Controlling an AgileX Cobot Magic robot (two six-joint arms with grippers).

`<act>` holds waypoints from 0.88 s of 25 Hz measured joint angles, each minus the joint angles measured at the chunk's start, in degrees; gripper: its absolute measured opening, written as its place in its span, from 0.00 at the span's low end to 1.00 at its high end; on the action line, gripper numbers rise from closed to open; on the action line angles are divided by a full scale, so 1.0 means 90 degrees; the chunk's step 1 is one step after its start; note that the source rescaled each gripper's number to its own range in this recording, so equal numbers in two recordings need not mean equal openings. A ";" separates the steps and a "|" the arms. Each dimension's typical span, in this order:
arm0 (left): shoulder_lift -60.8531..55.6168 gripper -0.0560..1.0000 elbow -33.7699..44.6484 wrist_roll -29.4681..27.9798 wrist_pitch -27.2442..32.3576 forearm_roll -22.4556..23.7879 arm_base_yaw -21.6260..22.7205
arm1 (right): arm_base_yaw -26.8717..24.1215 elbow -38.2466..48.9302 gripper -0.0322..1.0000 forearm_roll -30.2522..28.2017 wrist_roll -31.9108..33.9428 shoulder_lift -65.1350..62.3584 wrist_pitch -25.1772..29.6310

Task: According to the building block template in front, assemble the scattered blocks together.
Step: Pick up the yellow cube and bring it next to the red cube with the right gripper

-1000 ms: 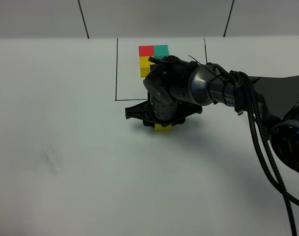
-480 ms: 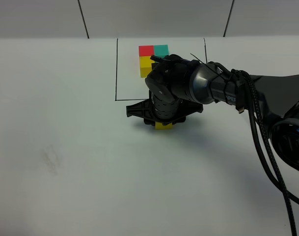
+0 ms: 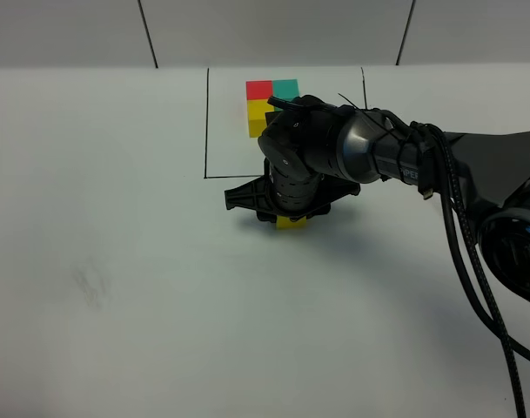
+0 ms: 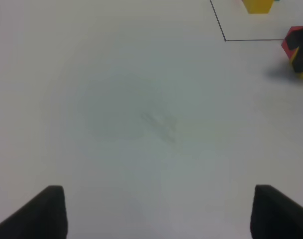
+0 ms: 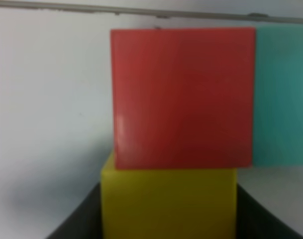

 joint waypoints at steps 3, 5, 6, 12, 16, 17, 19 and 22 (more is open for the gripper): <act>0.0000 0.70 0.0000 0.0000 0.0000 0.0000 0.0000 | -0.0008 -0.0006 0.29 0.0065 -0.0014 0.0000 0.0002; 0.0000 0.70 0.0000 0.0000 0.0000 0.0000 0.0000 | -0.0008 -0.0005 0.29 0.0082 0.0032 0.0000 0.0002; 0.0000 0.70 0.0000 0.0000 0.0000 0.0000 0.0000 | -0.0008 -0.0005 0.29 0.0109 0.0054 0.0000 0.0002; 0.0000 0.70 0.0000 0.0000 -0.0006 0.0000 0.0000 | -0.0020 -0.0005 0.29 0.0158 0.0140 0.0000 0.0002; 0.0000 0.70 0.0000 0.0000 -0.0006 0.0000 0.0000 | -0.0020 -0.0005 0.29 0.0190 0.0140 0.0000 0.0002; 0.0000 0.70 0.0000 0.0000 -0.0006 0.0000 0.0000 | -0.0020 -0.0005 0.29 0.0199 0.0140 0.0000 0.0002; 0.0000 0.70 0.0000 0.0000 -0.0006 0.0000 0.0000 | -0.0020 -0.0005 0.29 0.0205 0.0140 0.0000 0.0002; 0.0000 0.70 0.0000 0.0000 -0.0006 0.0000 0.0000 | -0.0026 -0.0005 0.32 0.0252 0.0153 0.0000 0.0009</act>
